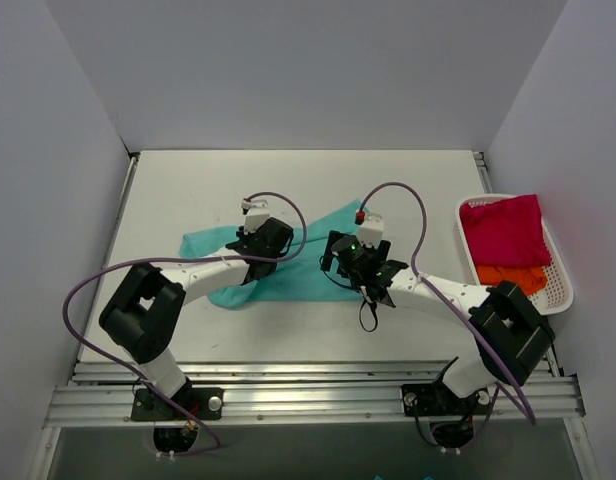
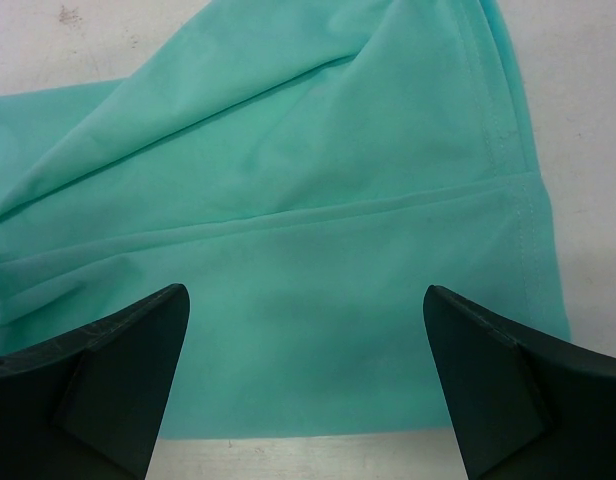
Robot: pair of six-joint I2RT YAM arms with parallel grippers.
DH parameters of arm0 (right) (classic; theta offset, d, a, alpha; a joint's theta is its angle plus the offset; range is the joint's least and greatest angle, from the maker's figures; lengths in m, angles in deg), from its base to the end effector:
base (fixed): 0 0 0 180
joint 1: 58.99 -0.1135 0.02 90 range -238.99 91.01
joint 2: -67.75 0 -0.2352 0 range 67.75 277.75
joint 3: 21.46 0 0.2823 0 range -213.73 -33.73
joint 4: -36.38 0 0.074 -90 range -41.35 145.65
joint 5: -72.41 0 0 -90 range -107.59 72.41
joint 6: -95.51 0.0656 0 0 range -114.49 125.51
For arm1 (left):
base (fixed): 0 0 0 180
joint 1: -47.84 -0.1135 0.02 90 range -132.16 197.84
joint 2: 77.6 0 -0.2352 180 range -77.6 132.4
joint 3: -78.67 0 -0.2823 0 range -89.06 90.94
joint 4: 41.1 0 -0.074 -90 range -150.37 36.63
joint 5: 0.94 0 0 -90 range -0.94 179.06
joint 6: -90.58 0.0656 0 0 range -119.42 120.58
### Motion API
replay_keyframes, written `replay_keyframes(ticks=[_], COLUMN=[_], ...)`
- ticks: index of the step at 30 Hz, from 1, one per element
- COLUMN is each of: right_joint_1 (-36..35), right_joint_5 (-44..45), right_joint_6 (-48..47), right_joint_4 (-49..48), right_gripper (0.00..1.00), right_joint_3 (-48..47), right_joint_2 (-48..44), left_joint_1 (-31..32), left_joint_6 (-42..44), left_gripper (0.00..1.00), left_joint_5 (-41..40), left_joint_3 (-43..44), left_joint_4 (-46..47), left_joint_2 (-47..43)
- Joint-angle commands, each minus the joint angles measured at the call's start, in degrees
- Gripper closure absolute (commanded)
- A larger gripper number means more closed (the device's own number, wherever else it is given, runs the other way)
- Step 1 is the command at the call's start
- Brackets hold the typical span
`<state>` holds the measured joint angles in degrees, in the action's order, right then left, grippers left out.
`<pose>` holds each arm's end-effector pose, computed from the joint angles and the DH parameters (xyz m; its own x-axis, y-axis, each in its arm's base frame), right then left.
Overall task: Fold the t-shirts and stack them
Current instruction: Flatten out the tshirt
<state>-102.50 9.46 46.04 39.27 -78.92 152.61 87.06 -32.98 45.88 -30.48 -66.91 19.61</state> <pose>0.2845 0.2289 0.1510 -0.4914 0.3315 -0.8054 -0.0119 0.9221 0.3868 0.3206 -0.2037 0.1253 -0.5850 -0.0428 -0.8099 -0.2250 0.9680 0.1113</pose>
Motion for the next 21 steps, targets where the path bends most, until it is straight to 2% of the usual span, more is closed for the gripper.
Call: replay_keyframes(ticks=[1,5,9,10,14,17,18,21], right_joint_1=[0.44,0.79,0.97,0.97,1.75,6.05,9.2,12.39], right_joint_5=[1.52,1.87,2.39,2.83,7.22,0.57,-1.1,-2.09], right_joint_6=[0.77,0.77,0.86,1.04,3.84,5.17,5.43,5.87], right_joint_4=[-0.02,-0.19,-0.37,-0.46,-1.24,-9.03,-9.85,-8.37], right_gripper=[0.0,0.0,0.0,0.0,0.0,0.0,0.0,0.0], right_joint_3=[-0.25,-0.34,-0.34,-0.25,1.94,8.52,10.45,10.65], right_joint_2=[-0.22,0.48,1.18,1.27,-0.04,-3.03,-3.9,-4.7], left_joint_1=[0.15,0.15,-0.02,-0.02,-0.72,-2.22,-2.74,-5.38], left_joint_6=[-0.63,-0.45,-0.28,-0.54,0.42,1.57,1.92,2.53], left_gripper=[0.72,0.8,0.96,0.98,0.98,0.98,0.98,0.98], left_joint_5=[-2.7,-3.14,-4.1,-4.45,-4.29,-3.67,-3.06,0.01], left_joint_3=[1.44,1.44,1.53,1.7,2.41,1.88,0.75,-2.32], left_joint_4=[-0.08,0.09,0.36,-0.17,-0.87,-0.35,0.87,3.94], left_joint_2=[-0.18,0.87,0.88,0.62,-4.38,-8.42,-9.31,-12.3])
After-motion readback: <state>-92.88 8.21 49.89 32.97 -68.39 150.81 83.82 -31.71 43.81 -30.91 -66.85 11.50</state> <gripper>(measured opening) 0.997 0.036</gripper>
